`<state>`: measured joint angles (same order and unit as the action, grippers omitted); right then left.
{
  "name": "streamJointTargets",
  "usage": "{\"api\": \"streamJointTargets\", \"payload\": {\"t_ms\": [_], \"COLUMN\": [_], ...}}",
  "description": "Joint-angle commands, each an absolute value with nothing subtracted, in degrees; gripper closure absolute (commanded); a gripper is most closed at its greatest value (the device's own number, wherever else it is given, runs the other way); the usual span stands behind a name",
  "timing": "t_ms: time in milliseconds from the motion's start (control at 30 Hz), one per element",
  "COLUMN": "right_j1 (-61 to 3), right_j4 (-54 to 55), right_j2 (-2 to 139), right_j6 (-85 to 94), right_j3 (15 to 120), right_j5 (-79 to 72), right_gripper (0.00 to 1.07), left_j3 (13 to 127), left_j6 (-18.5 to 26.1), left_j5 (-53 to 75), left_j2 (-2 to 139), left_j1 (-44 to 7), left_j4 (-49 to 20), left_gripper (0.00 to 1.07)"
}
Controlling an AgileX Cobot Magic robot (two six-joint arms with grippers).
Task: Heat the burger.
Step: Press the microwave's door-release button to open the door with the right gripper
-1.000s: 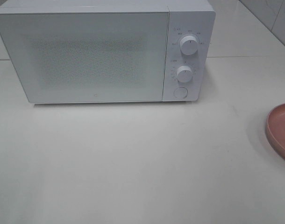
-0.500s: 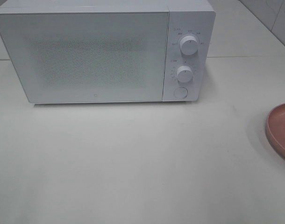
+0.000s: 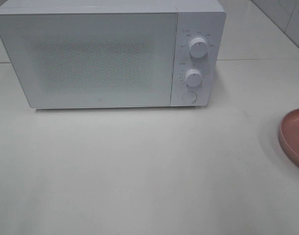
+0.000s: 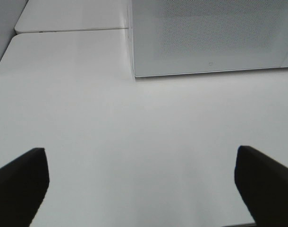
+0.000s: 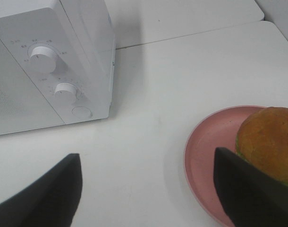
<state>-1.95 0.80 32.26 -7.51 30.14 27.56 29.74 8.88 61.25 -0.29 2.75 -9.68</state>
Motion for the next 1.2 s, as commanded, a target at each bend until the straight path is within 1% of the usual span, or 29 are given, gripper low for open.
{"api": "streamJointTargets", "payload": {"t_ms": [33, 733, 1200], "right_j1": [-1.83, -1.83, -1.83], "right_j4": [0.74, 0.63, 0.34], "right_j2": [34.55, 50.02, 61.94], "right_j6": [-7.45, -7.45, -7.45], "right_j3": [30.42, 30.42, 30.42], "right_j5": [23.95, 7.16, -11.52], "right_gripper": [0.33, 0.33, 0.33], "left_j3": [29.62, 29.62, 29.62], "left_j6": [8.59, 8.59, 8.59], "left_j5": [61.48, 61.48, 61.48], "left_j2": [-1.6, -1.6, -1.6], "left_j1": [2.86, 2.86, 2.86], "left_j4": [-10.2, -10.2, -10.2], "left_gripper": [0.07, 0.07, 0.07]}}
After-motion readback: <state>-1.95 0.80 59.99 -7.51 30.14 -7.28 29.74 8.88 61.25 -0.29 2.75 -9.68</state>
